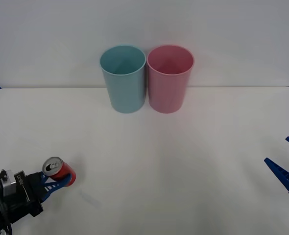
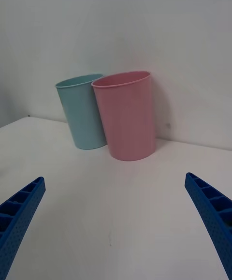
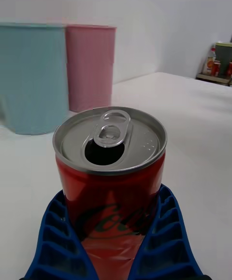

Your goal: Grasp the object on the table and drop it into the matching bin: aluminum can to the light blue bin, PET bottle to the pink bin.

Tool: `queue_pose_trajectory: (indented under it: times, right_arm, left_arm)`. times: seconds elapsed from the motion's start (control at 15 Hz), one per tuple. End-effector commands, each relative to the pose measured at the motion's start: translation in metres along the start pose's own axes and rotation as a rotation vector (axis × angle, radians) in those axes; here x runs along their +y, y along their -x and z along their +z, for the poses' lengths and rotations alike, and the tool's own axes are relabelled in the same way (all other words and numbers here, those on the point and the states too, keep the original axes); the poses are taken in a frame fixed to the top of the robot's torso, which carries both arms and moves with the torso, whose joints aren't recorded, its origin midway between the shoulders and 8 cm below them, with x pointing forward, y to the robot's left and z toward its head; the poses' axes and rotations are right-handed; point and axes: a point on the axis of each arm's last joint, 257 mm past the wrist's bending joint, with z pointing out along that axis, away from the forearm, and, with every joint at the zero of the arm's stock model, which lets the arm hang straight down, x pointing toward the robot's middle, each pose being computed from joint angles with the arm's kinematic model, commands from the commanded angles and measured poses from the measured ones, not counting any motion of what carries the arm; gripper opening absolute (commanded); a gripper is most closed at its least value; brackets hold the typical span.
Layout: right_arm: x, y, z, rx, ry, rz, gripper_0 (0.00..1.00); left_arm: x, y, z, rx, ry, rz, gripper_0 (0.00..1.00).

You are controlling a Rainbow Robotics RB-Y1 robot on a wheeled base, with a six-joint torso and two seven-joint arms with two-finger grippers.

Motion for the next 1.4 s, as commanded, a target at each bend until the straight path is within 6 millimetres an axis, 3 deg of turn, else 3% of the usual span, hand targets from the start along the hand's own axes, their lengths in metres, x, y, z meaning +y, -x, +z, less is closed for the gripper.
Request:
queue_pose_trajectory:
  times: [0.07, 0.33, 0.6, 1.07, 1.4]
  right_arm:
    - [0.000, 0.000, 0.000, 0.000, 0.000, 0.000, 1.00]
    - [0.000, 0.000, 0.000, 0.000, 0.000, 0.000, 1.00]
    - [0.000, 0.000, 0.000, 0.000, 0.000, 0.000, 1.00]
    - [0.000, 0.000, 0.000, 0.000, 0.000, 0.000, 1.00]
    - [0.000, 0.000, 0.000, 0.000, 0.000, 0.000, 1.00]
  left_arm:
    - [0.015, 0.025, 0.004, -0.054, 0.045, 0.002, 0.00]
    - [0.041, 0.066, 0.018, -0.106, 0.114, 0.021, 0.00]
    - [0.057, 0.120, 0.051, -0.165, 0.096, 0.004, 0.00]
    - [0.104, 0.206, 0.095, -0.195, 0.065, 0.000, 0.00]
    - [0.129, 0.238, 0.135, -0.106, 0.072, 0.000, 0.00]
